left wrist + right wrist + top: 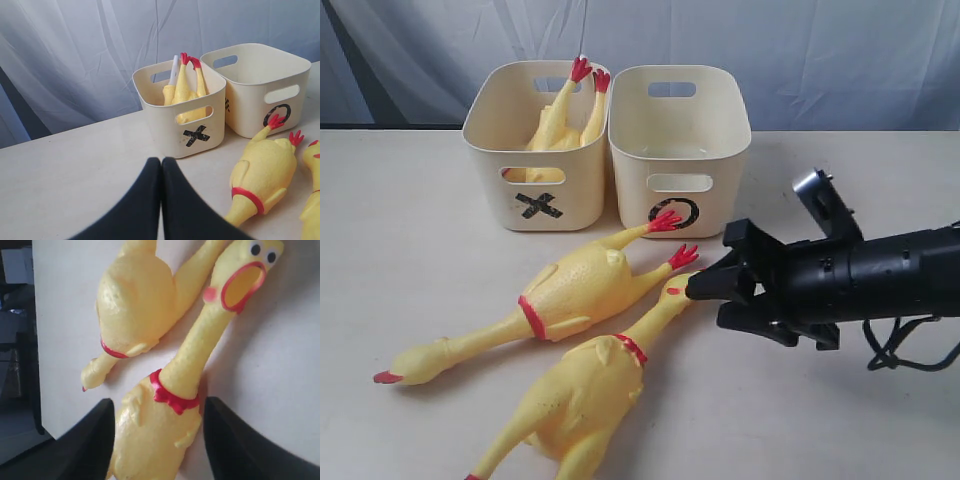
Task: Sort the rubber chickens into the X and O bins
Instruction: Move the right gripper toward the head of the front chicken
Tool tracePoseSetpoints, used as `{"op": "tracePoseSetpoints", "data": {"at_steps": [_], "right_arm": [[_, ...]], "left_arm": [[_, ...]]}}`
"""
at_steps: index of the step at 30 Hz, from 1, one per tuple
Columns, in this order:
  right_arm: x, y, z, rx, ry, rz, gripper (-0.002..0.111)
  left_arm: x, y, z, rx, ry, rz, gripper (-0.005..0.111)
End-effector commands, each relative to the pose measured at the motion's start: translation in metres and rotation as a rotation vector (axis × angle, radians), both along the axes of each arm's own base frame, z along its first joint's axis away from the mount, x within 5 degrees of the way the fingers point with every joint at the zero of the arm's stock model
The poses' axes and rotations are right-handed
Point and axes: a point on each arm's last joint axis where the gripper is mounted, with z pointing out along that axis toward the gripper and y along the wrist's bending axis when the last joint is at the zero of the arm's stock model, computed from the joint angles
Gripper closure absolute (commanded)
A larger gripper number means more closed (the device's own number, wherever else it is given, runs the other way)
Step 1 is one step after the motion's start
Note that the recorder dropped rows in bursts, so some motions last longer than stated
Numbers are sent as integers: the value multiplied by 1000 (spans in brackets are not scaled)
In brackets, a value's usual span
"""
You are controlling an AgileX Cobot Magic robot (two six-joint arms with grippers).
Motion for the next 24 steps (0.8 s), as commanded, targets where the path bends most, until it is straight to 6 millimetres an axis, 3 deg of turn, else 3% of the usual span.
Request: {"op": "tracePoseSetpoints", "data": {"at_steps": [1, 7, 24], "right_arm": [[10, 13, -13, -32, -12, -3, 61], [20, 23, -21, -41, -2, 16, 61], [28, 23, -46, -91, 76, -13, 62]], "left_arm": [[-1, 0, 0, -5, -9, 4, 106], [-1, 0, 0, -5, -9, 4, 106], [-7, 1, 1, -10, -46, 4, 106]]}}
